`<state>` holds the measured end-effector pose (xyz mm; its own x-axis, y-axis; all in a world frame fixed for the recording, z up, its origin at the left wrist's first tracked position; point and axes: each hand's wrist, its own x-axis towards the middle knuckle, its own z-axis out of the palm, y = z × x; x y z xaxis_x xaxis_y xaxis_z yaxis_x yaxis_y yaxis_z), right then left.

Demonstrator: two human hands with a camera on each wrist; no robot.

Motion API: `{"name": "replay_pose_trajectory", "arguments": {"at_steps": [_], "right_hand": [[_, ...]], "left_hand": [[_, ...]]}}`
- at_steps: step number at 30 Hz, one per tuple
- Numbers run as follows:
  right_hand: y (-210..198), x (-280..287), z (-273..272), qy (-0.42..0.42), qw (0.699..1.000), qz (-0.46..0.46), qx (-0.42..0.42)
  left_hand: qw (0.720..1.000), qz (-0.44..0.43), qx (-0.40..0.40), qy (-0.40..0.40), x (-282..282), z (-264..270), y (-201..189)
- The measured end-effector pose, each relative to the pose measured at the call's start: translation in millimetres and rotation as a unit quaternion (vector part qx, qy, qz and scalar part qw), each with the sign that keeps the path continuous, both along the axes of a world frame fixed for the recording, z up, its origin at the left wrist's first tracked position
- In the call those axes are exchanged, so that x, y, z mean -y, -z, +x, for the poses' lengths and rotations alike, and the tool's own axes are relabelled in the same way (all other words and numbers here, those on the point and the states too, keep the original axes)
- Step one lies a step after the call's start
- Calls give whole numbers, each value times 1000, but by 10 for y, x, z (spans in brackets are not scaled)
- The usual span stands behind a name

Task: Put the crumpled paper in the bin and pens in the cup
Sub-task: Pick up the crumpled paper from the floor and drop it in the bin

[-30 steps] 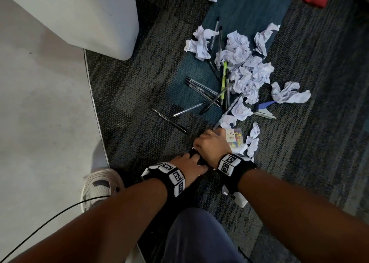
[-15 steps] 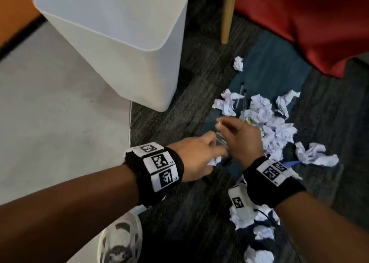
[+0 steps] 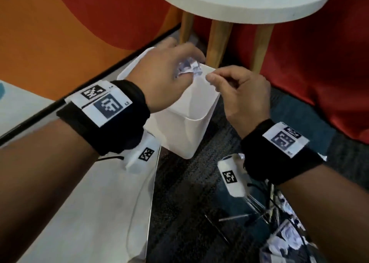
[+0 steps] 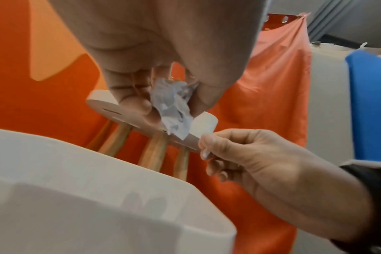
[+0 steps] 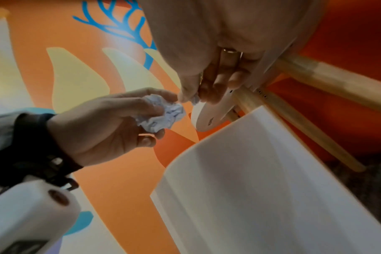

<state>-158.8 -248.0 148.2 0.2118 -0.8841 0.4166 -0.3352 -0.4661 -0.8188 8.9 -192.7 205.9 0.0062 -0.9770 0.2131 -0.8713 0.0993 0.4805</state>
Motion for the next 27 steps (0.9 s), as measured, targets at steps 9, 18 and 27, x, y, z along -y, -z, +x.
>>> {"name": "replay_pose_trajectory", "arguments": {"at_steps": [9, 18, 27], "right_hand": [[26, 167, 223, -24, 999, 15, -40], [25, 216, 180, -17, 983, 2, -181], [189, 205, -31, 14, 987, -15, -157]], "left_hand": [[977, 172, 79, -97, 135, 212, 344], [992, 71, 47, -96, 47, 140, 264], [1000, -4, -4, -26, 13, -203, 120]]}}
